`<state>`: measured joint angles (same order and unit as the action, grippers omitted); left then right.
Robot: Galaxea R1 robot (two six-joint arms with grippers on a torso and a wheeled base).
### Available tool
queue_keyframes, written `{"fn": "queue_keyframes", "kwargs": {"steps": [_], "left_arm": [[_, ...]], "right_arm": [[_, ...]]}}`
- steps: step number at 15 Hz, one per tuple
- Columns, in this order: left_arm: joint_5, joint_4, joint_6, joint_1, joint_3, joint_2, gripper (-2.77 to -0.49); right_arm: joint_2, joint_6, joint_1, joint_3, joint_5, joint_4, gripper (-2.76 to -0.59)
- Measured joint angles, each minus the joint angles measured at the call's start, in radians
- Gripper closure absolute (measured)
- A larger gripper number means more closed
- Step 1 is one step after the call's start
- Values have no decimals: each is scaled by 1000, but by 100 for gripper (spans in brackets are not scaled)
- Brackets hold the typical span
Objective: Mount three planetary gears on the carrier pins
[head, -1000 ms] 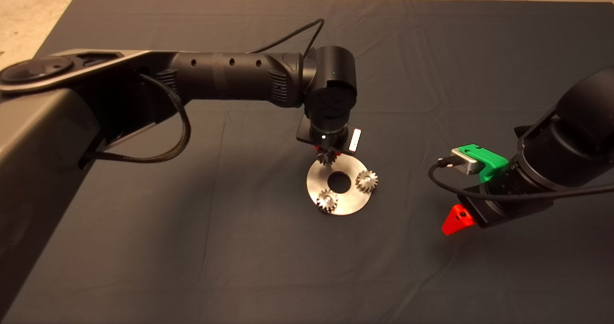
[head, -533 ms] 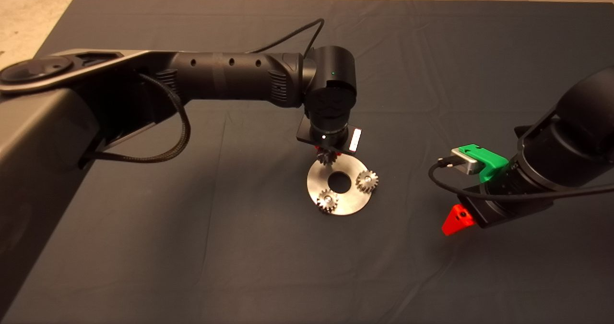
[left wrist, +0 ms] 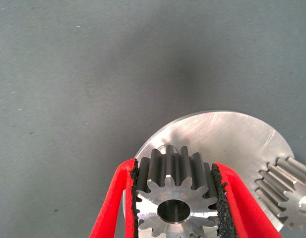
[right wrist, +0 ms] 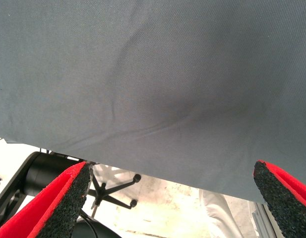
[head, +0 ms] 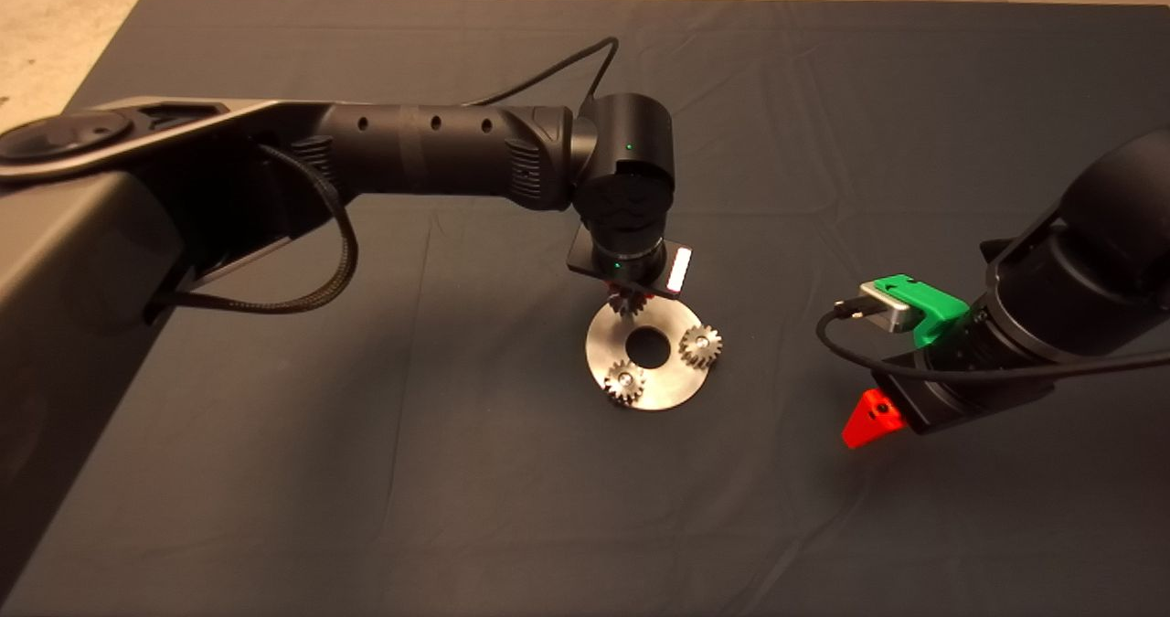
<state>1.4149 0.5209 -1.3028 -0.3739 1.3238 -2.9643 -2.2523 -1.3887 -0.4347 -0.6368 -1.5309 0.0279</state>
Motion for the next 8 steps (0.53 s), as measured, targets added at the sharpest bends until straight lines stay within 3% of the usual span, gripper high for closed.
{"fn": "queue_keyframes", "kwargs": {"steps": [8], "left_arm": [[-1, 5, 0, 3, -5, 0, -73]], "right_arm": [[0, 0, 0, 0, 0, 0, -246]]}}
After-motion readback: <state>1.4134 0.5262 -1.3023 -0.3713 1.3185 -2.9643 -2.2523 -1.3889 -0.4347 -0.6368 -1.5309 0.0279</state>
